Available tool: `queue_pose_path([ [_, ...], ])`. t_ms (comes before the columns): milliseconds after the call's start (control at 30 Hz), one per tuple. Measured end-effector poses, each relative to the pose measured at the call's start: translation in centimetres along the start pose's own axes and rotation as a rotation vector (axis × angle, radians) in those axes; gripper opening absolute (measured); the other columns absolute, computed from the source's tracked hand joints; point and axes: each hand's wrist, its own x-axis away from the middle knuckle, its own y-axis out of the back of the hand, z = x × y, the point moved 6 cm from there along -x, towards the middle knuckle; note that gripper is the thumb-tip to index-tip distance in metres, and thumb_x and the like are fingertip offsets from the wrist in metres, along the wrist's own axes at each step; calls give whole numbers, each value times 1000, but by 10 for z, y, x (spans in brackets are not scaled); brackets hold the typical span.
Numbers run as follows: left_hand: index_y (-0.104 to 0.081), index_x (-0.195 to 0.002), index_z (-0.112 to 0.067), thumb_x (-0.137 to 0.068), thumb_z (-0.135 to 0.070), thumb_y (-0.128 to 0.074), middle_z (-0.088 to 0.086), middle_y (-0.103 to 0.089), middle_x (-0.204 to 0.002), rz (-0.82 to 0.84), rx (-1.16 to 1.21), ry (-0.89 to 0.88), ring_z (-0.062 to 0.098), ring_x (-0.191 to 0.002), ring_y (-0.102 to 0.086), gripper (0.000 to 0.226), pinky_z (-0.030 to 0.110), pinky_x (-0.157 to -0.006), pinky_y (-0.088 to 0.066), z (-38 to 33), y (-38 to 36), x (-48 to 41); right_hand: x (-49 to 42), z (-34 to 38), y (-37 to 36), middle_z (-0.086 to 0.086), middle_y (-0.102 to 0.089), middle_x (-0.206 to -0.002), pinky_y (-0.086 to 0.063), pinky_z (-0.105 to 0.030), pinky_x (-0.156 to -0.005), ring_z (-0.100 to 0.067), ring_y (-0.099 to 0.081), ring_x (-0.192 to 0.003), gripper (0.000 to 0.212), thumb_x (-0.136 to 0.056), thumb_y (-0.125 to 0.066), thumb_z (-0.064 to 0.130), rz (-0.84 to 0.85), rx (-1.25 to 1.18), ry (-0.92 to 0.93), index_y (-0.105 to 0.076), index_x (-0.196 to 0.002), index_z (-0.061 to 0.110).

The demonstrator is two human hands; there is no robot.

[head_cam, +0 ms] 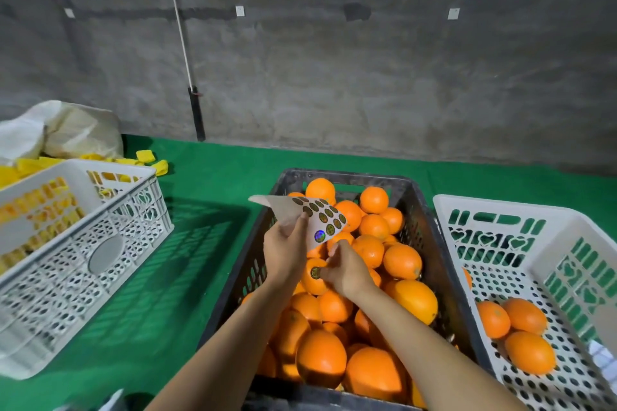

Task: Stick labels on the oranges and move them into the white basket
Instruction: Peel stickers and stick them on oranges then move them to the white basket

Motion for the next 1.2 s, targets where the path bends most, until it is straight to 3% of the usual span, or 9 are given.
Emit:
queue_pose_path([
  [133,-75,-93,-22,-96,-33,-64,-15,-77,-83,-24,66,2,5,-80,-74,16,19,-65,-56,-2,3,-1,-3,-3,-13,-5,-51,-145,-43,-40,-109,-28,-48,-133,58,-93,-66,33,89,104,-24,-47,-146,20],
  [233,-74,-94,-20,-96,-32,-64,-12,-77,-80,-4,78,50,8,-74,-74,16,21,-61,-57,3,0,-2,-4,-7,-16,-3,-45,-152,-35,-41,-116,-27,-41,-140,48,-100,-56,39,107,189,-11,-49,-146,26],
  [400,-71,-99,-15,-94,-34,-67,-4,-77,-81,0,100,128,14,-74,-75,20,34,-69,-63,10,-3,-4,-4,-8,-16,-2,-48,-152,-33,-38,-117,-26,-41,-141,38,-107,-42,26,93,133,19,-54,-142,24],
  [567,-72,-96,-19,-95,-34,-66,-6,-77,-82,5,103,92,12,-75,-75,16,31,-67,-61,9,-1,-3,1,-11,-26,0,-41,-155,-26,-44,-117,-28,-34,-143,76,-94,-49,62,193,510,66,-27,-156,24],
  [700,-70,-99,-19,-94,-36,-67,-3,-77,-87,-24,88,115,13,-78,-75,18,33,-70,-61,9,-1,-2,2,-6,-20,0,-63,-128,-42,-40,-101,-26,-54,-121,50,-86,-68,53,82,494,90,-55,-124,24],
  [833,-75,-88,-22,-94,-36,-66,-8,-77,-83,-84,54,25,2,-79,-72,18,14,-63,-52,-2,9,-1,6,0,11,1,-68,-102,-49,-35,-74,-25,-64,-97,42,-81,-70,57,-74,149,-49,-62,-105,23],
  [1000,-74,-87,-17,-97,-30,-64,-17,-75,-77,-50,133,28,-6,-74,-69,19,8,-58,-49,-7,6,0,16,-6,56,-3,-58,-82,-47,-39,-72,-20,-57,-78,45,-82,-75,52,-322,-606,-260,-52,-81,13],
  [1100,-75,-78,-15,-99,-31,-60,-7,-77,-79,59,118,14,4,-74,-72,31,18,-61,-53,-9,-4,4,23,-9,77,-10,-62,-88,-52,-33,-69,-22,-60,-83,37,-86,-75,45,-324,-1134,-330,-63,-93,11],
  [1200,-77,-92,-17,-100,-32,-58,-1,-78,-92,170,151,27,14,-89,-75,25,30,-77,-57,-7,-12,8,27,-10,100,-14,-62,-122,-53,-35,-72,-25,-64,-100,53,-97,-55,51,-357,-1529,-198,-56,-130,10],
])
